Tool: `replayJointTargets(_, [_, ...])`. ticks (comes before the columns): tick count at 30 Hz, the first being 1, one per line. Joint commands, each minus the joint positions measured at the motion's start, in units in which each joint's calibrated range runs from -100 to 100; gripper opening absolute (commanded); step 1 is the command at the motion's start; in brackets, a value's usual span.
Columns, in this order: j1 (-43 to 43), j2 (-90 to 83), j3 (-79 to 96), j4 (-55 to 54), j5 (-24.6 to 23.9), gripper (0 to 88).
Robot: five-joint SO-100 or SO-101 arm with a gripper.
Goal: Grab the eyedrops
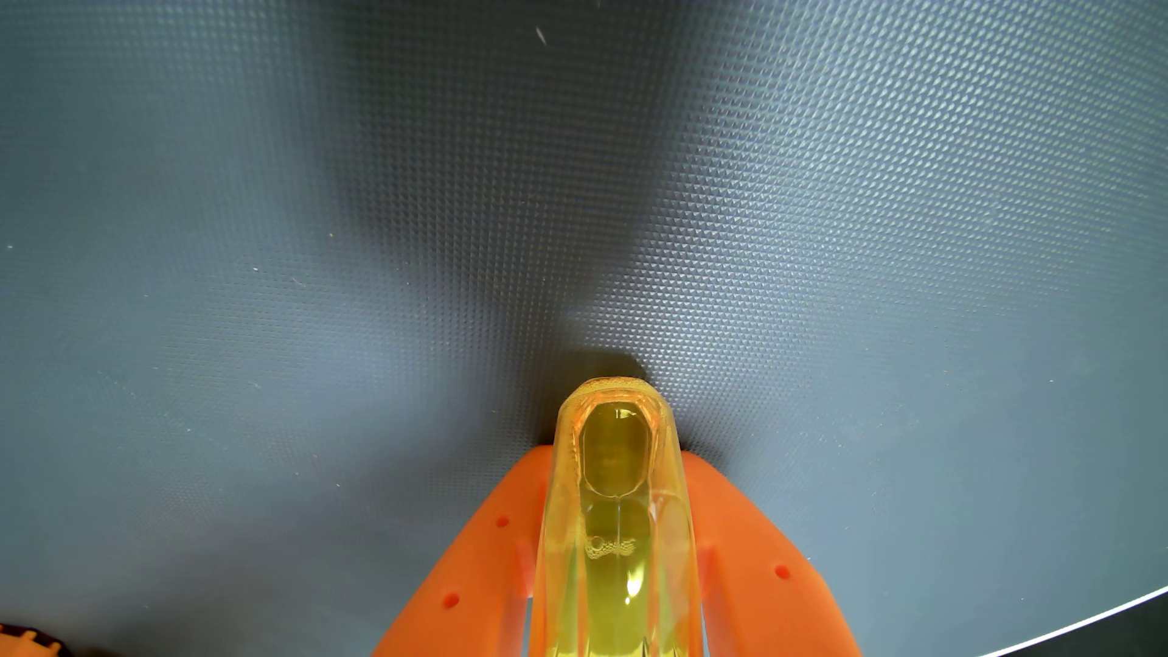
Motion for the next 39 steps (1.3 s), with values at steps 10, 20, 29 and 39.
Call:
replayJointTargets(10, [-0.1,-4.5,-0.6,0.8,1.9,0.7])
replayJointTargets(20, [0.0,-15.8,-0.8,8.6,7.8,0.7])
replayJointTargets(29, [0.1,-26.2,0.3,12.4,12.1,0.7])
replayJointTargets(39, [-0.2,-29.0,1.8,11.1,16.0,0.7])
